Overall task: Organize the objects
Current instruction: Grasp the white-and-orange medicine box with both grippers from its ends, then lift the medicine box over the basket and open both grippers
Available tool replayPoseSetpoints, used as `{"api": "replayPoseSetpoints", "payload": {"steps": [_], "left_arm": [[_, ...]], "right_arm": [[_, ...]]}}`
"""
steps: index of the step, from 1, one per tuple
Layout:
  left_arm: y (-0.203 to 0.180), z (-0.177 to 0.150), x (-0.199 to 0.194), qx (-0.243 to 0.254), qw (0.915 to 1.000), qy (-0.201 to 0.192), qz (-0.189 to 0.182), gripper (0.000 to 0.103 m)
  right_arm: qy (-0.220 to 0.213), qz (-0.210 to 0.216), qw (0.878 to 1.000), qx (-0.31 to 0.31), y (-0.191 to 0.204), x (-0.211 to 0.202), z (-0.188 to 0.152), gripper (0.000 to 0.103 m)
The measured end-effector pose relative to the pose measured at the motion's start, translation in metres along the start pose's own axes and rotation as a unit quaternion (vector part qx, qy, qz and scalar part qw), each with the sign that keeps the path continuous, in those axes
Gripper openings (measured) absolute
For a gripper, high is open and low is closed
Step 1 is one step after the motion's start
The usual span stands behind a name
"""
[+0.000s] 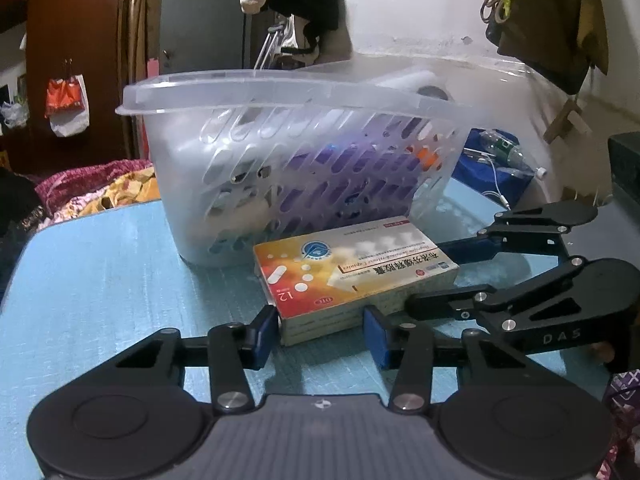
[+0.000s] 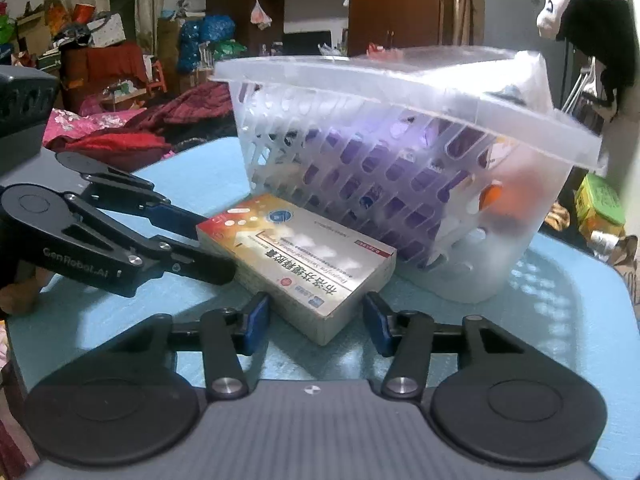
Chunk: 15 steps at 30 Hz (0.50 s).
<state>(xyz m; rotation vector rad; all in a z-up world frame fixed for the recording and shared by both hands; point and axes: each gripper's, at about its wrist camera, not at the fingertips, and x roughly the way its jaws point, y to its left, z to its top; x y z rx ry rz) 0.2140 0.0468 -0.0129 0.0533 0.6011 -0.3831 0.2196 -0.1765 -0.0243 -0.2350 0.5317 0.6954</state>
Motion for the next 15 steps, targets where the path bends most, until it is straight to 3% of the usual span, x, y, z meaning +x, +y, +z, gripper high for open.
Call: {"api": "replayPoseSetpoints", "payload": {"steps": [15], "left_arm": [[-0.031, -0.016, -0.044, 0.031, 0.9960, -0.080, 0.025, 0.047]], "right_arm": [[-0.045, -0.023, 0.998, -0.028, 0.023, -0.026, -0.008, 0.048]]}}
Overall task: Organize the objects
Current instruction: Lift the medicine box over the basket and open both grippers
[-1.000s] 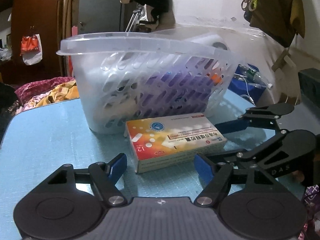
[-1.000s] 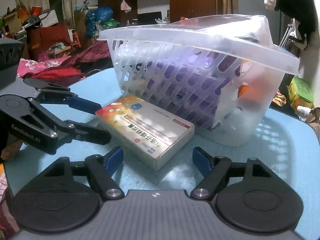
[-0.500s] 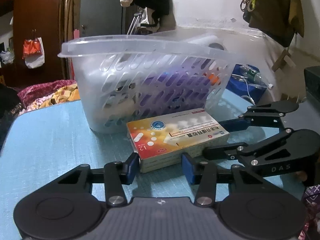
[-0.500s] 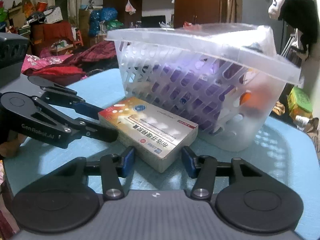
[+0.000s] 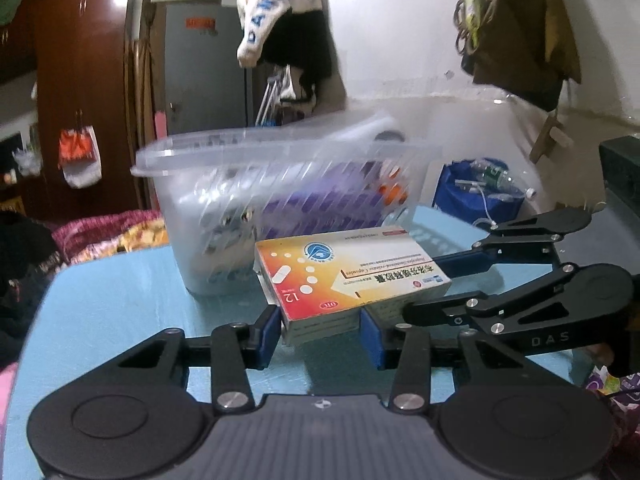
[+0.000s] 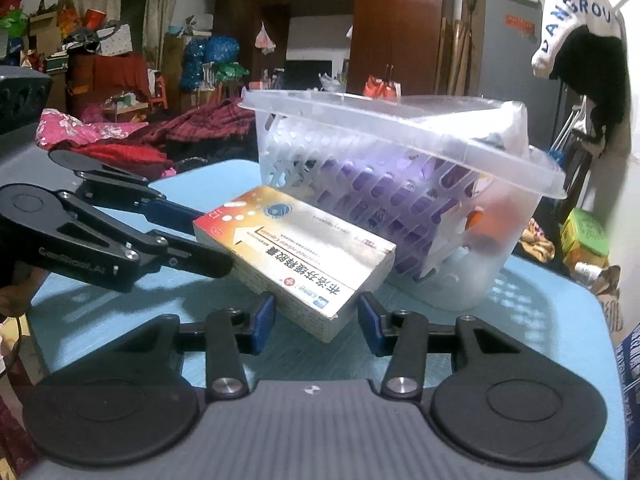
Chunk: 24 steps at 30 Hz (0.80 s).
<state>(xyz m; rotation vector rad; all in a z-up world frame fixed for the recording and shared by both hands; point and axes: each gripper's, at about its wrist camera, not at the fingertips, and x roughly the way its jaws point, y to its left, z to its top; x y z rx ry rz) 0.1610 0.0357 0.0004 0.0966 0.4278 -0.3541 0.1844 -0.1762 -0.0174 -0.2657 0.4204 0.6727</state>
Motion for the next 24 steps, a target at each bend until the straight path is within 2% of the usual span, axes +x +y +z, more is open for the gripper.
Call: {"api": "replayPoseSetpoints", "payload": {"steps": [7, 11, 15, 18, 21, 24], "left_arm": [[-0.015, 0.001, -0.028, 0.018, 0.9990, -0.041, 0.006, 0.046], [-0.027, 0.015, -0.048, 0.034, 0.9966, -0.073, 0.014, 0.046], [-0.031, 0.047, -0.061, 0.054, 0.9929, -0.102, 0.028, 0.046], [-0.029, 0.079, -0.060, 0.066, 0.9902, -0.118, 0.036, 0.046], [-0.021, 0.111, -0.041, 0.065, 0.9910, -0.111, 0.038, 0.046], [-0.010, 0.135, -0.009, 0.055, 0.9935, -0.092, 0.040, 0.046]], "right_arm": [[-0.038, -0.010, 0.999, -0.009, 0.007, -0.025, -0.001, 0.048], [-0.061, -0.014, 0.998, -0.014, 0.007, -0.042, 0.008, 0.047], [-0.091, -0.023, 0.995, -0.029, 0.001, -0.057, 0.035, 0.047], [-0.110, -0.016, 0.993, -0.026, -0.016, -0.061, 0.066, 0.048], [-0.116, -0.018, 0.993, -0.021, -0.035, -0.053, 0.095, 0.047], [-0.104, -0.039, 0.994, -0.025, -0.049, -0.030, 0.117, 0.047]]}}
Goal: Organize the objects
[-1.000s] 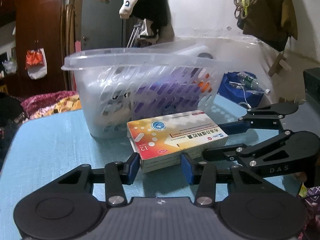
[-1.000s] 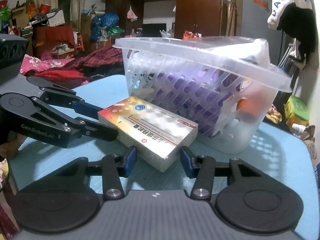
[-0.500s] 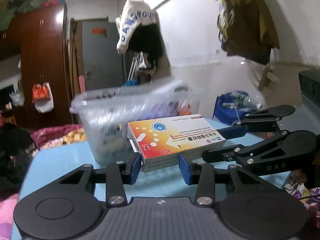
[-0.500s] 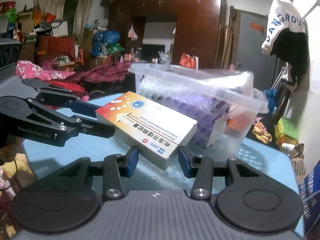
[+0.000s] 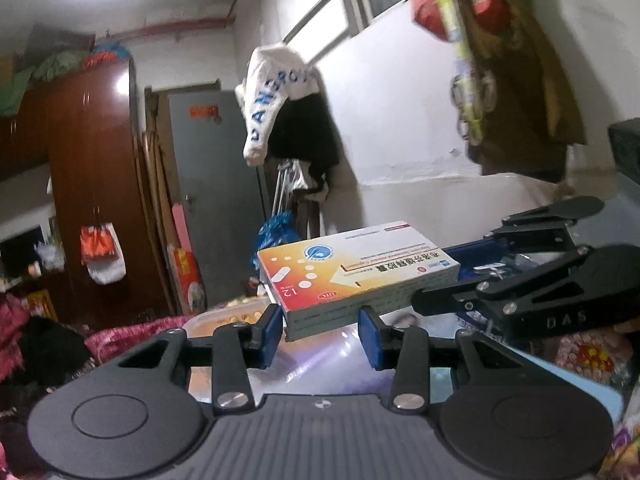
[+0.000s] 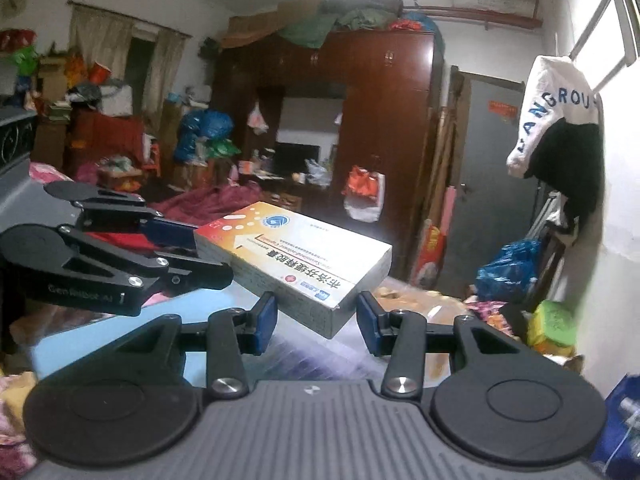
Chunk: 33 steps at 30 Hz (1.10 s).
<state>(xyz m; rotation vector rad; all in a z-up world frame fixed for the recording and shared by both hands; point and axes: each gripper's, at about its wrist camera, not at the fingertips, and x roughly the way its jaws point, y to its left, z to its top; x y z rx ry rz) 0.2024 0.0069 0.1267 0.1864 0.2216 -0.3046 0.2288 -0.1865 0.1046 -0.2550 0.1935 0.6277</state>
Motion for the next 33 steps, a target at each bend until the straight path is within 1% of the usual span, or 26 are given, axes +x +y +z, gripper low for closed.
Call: {"api": "replayPoseSetpoints", "payload": {"steps": [2, 9, 12, 14, 15, 16, 17, 18, 19, 20, 22, 24, 26, 27, 29, 33], "left_arm": [[0.006, 0.005, 0.021, -0.005, 0.9999, 0.013, 0.000, 0.045], [0.011, 0.005, 0.083, -0.017, 0.9973, 0.070, 0.012, 0.046], [0.013, 0.000, 0.107, -0.036, 0.9941, 0.101, 0.018, 0.047], [0.015, -0.006, 0.120, -0.052, 0.9907, 0.125, 0.013, 0.049], [0.017, -0.009, 0.124, -0.064, 0.9888, 0.134, 0.009, 0.051], [0.018, -0.013, 0.122, -0.072, 0.9883, 0.134, 0.010, 0.057], [0.019, -0.016, 0.117, -0.074, 0.9887, 0.129, 0.017, 0.061], [0.019, -0.017, 0.109, -0.070, 0.9901, 0.119, 0.026, 0.071], [0.018, -0.017, 0.102, -0.067, 0.9912, 0.110, 0.030, 0.079], [0.018, -0.018, 0.094, -0.065, 0.9922, 0.101, 0.035, 0.081], [0.020, -0.019, 0.074, -0.071, 0.9931, 0.084, 0.041, 0.082], [0.021, -0.019, 0.056, -0.078, 0.9936, 0.070, 0.041, 0.085], [0.022, -0.021, 0.038, -0.086, 0.9941, 0.052, 0.040, 0.093], [0.023, -0.024, 0.029, -0.091, 0.9939, 0.052, 0.034, 0.099], [0.026, -0.025, 0.019, -0.107, 0.9929, 0.051, 0.013, 0.099], [0.028, -0.033, -0.009, -0.132, 0.9898, 0.050, 0.023, 0.099]], "right_arm": [[0.014, -0.010, 1.000, -0.008, -0.009, 0.021, 0.004, 0.047], [0.062, -0.023, 0.998, 0.013, -0.030, 0.074, 0.000, 0.047], [0.081, -0.035, 0.996, 0.016, -0.034, 0.089, -0.006, 0.047], [0.090, -0.038, 0.995, 0.017, -0.037, 0.092, -0.010, 0.048], [0.095, -0.037, 0.995, 0.019, -0.038, 0.094, -0.011, 0.052], [0.100, -0.042, 0.994, 0.018, -0.038, 0.094, -0.012, 0.054], [0.102, -0.053, 0.993, 0.016, -0.036, 0.090, -0.013, 0.059], [0.100, -0.062, 0.993, 0.016, -0.035, 0.085, -0.014, 0.074], [0.091, -0.067, 0.993, 0.018, -0.034, 0.077, -0.016, 0.095], [0.082, -0.072, 0.994, 0.022, -0.035, 0.070, -0.018, 0.103], [0.070, -0.066, 0.995, 0.038, -0.040, 0.057, -0.017, 0.103], [0.050, -0.044, 0.995, 0.069, -0.048, 0.042, -0.018, 0.103], [0.039, -0.036, 0.993, 0.103, -0.053, 0.030, -0.019, 0.103], [0.032, -0.036, 0.993, 0.111, -0.052, 0.023, -0.022, 0.103], [0.026, -0.037, 0.993, 0.110, -0.049, 0.014, -0.025, 0.103], [0.030, -0.046, 0.992, 0.114, -0.043, -0.003, -0.030, 0.103]]}}
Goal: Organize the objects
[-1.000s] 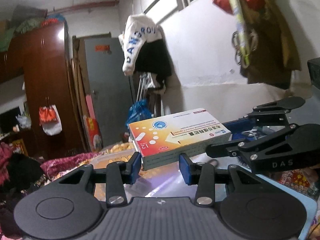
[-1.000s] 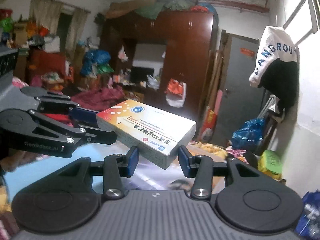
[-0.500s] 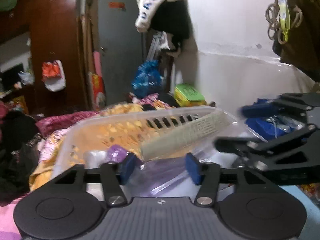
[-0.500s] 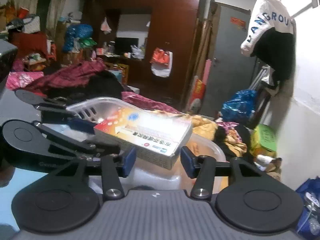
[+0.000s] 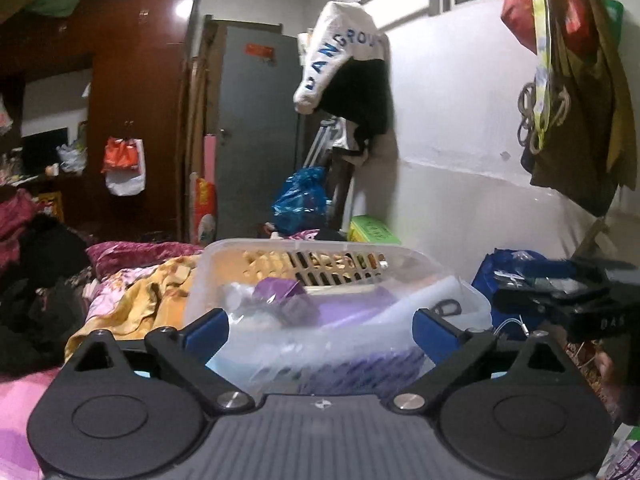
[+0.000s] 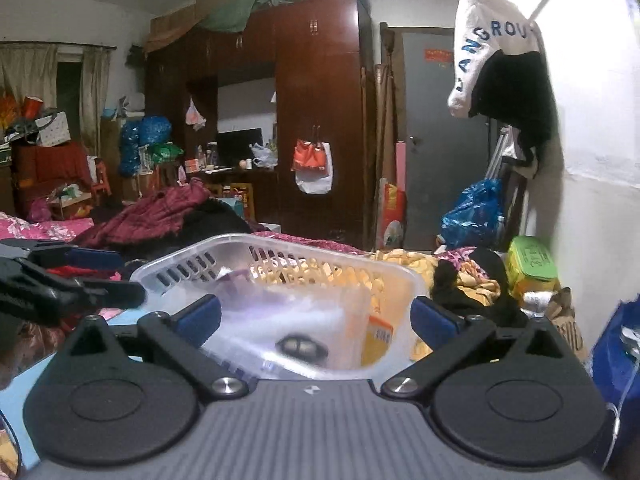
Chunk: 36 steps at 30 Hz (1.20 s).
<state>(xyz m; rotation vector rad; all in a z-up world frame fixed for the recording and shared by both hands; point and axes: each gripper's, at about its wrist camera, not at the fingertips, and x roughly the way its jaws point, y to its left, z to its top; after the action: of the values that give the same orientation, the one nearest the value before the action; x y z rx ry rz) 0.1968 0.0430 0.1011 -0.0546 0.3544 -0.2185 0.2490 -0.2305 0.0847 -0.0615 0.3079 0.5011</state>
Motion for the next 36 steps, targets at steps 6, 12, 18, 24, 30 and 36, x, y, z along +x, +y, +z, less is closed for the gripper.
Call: {"api": "replayPoseSetpoints", "payload": {"steps": [6, 12, 18, 24, 30, 36], "left_arm": [[-0.002, -0.013, -0.038, -0.012, 0.9997, 0.016, 0.012, 0.099], [-0.024, -0.026, -0.069, 0.006, 0.9996, 0.005, 0.029, 0.099], [-0.036, -0.023, -0.059, 0.027, 0.9989, 0.012, 0.036, 0.099], [-0.040, -0.032, -0.037, 0.022, 0.9982, 0.037, 0.043, 0.099], [-0.043, -0.035, -0.032, 0.022, 0.9982, 0.040, 0.039, 0.099], [-0.044, -0.035, -0.033, 0.023, 0.9983, 0.038, 0.038, 0.099]], "right_arm": [[0.026, -0.076, 0.997, -0.009, 0.022, -0.032, -0.009, 0.103], [0.026, -0.053, 0.998, 0.001, 0.035, -0.060, -0.016, 0.103], [0.040, -0.028, 0.998, 0.026, 0.027, -0.036, -0.010, 0.103], [0.054, -0.025, 0.997, 0.051, 0.016, -0.022, -0.023, 0.103], [0.051, -0.023, 0.997, 0.052, 0.017, -0.027, -0.033, 0.103], [0.047, -0.021, 0.997, 0.054, 0.020, -0.030, -0.034, 0.103]]}}
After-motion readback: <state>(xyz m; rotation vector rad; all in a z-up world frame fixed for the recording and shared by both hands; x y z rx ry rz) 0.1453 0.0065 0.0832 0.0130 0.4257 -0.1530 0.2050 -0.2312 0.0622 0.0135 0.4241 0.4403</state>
